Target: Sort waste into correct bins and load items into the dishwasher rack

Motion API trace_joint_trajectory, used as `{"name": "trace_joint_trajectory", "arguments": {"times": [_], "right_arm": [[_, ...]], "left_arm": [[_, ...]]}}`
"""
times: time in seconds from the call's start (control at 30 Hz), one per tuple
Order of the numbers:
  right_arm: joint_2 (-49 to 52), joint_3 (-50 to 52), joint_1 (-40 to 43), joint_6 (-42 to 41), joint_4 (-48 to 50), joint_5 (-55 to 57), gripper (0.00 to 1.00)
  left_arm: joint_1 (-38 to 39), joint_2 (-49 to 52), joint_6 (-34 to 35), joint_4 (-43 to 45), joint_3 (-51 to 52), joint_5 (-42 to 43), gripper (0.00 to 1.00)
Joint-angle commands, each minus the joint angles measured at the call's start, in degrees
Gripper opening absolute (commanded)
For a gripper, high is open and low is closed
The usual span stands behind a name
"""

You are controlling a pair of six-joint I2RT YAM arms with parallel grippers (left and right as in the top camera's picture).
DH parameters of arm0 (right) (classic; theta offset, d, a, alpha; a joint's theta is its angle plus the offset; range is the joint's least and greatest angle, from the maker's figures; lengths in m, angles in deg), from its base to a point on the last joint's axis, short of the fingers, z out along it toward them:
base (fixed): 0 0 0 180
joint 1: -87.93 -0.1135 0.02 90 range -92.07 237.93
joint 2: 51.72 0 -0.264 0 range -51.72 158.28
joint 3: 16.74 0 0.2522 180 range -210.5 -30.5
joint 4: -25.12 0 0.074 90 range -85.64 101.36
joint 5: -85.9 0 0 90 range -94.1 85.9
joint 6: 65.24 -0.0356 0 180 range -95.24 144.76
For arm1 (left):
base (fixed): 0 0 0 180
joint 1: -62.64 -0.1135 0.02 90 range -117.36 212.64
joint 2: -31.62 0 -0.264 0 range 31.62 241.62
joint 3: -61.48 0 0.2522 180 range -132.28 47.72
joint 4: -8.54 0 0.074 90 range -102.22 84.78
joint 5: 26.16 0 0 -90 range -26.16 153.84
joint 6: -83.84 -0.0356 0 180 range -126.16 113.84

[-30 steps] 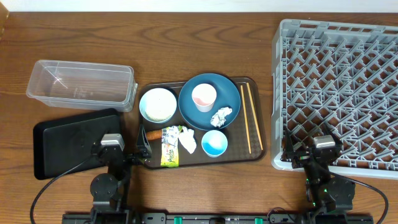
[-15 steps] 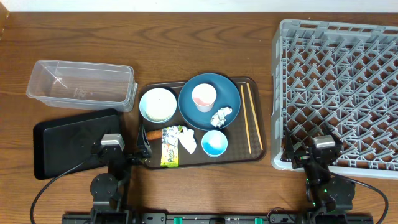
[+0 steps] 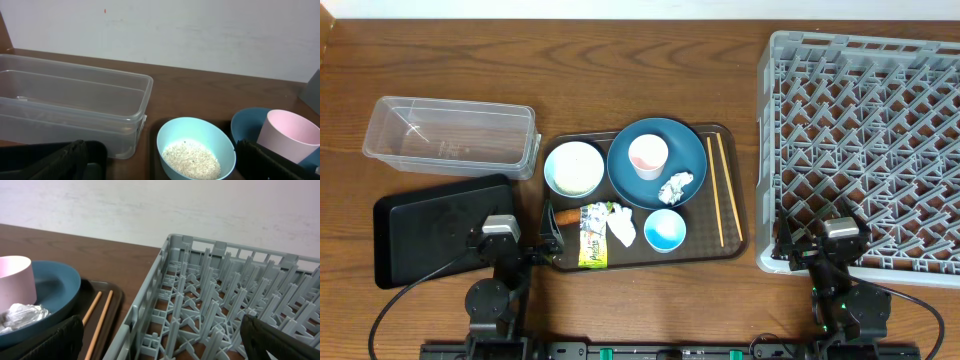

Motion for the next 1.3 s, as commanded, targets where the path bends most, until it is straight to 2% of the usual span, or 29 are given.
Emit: {"name": "trace_joint_trajectory", "arguments": {"times": [0.0,0.43,0.53,0.67,0.83,0.97,1.1,1.27], "right_arm": [[-0.37,0.07,-0.55,-0.04,-0.13,-0.59,0.99],[-0.37,0.07,-0.55,-0.94,-0.04,0.44,0.99],[-0.37,0.04,-0.55,-4.00,-0.02,0.92,0.99],[-0.26,-1.18,-0.55,-3.93,-0.04,2.29,0.99],[1.95,-4.04,-0.55,-3.91,-0.46,6.14,0.99],[7.85,-8.11,-0.55,-3.89,-0.44,8.87,0.99],[17.14,-15.06,-0.55,-3.91,-0.92,8.83,0.99],[31.23,-26.84,-0.52,-3.91,-4.70,8.68,0.99]], "left_arm": [[-0.13,0.00,0.07,-2.69,0.50,-1.16,0.96],[-0.20,0.00,0.24,-2.36,0.50,-1.77,0.96],[-0.20,0.00,3.08,-2.14,0.50,-1.81,0.96],[-0.20,0.02,7.52,-2.16,-0.44,-1.79,0.96],[-0.20,1.05,7.48,-2.19,-3.43,-1.79,0.96],[-0.20,5.75,7.43,-2.49,-7.17,-1.79,0.96],[-0.20,14.49,7.34,-2.64,-12.87,-1.79,0.97],[-0.20,28.79,2.69,-6.10,-23.96,-1.79,0.96]]}}
